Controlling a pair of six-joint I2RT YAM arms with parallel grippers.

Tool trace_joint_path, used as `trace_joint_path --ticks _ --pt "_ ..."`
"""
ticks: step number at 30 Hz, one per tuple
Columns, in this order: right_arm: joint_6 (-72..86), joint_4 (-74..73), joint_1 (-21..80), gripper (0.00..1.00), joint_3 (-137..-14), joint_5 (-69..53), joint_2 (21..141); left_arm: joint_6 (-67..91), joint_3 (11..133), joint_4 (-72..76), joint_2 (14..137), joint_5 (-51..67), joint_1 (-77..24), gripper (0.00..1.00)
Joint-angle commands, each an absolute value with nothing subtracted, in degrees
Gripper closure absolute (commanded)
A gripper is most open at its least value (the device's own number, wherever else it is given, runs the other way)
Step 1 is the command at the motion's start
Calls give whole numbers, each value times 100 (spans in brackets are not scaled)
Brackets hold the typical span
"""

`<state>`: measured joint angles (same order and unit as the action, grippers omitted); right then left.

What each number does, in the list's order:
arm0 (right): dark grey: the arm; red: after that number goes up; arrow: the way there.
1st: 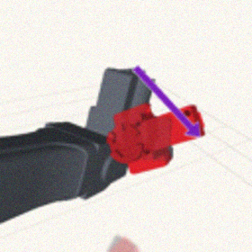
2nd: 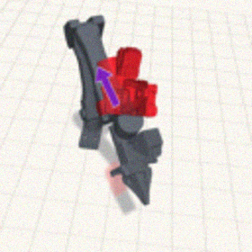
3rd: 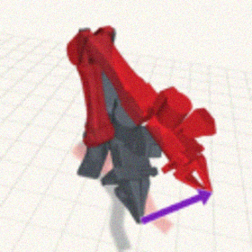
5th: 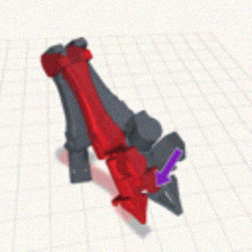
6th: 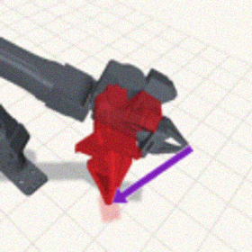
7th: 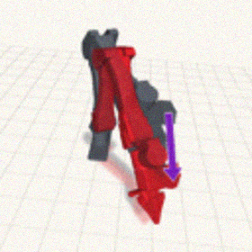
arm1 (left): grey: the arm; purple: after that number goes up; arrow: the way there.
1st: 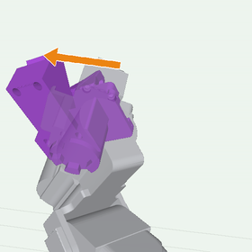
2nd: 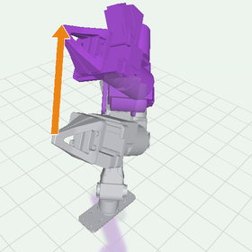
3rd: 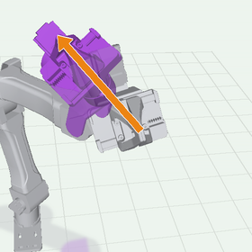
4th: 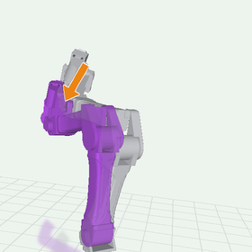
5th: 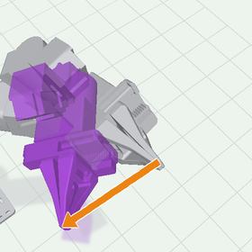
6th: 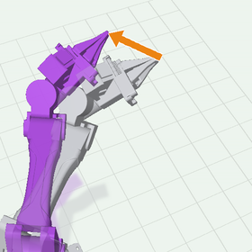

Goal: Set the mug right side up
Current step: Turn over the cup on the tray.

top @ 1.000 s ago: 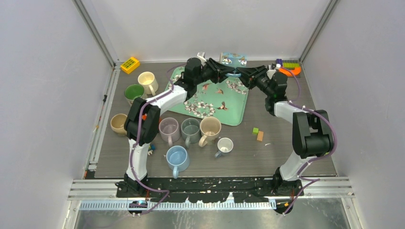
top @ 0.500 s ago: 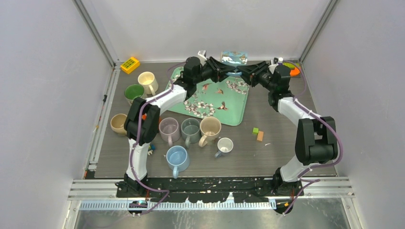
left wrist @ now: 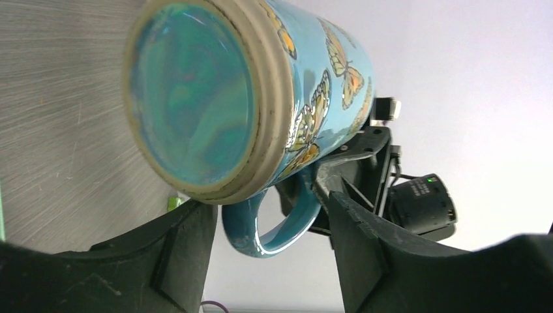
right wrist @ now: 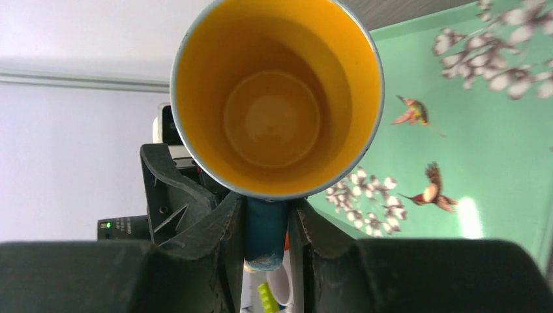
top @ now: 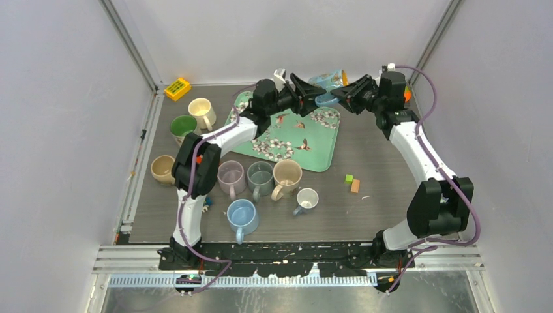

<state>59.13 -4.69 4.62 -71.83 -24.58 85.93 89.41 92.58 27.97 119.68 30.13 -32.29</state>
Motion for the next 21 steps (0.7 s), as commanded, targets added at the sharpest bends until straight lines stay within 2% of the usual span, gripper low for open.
trace_joint_path --ticks 1,14,21 --pt "4944 -1121 435 99 -7994 -2196 8205 8910 9356 3065 12130 3087 -3216 35" --pt "3330 -2439 435 99 -8824 -1305 8659 8352 9224 2249 12037 3330 -3217 24" --pt "2912 -2405 437 99 -8687 -644 8763 6526 9465 282 11373 3241 -3192 13"
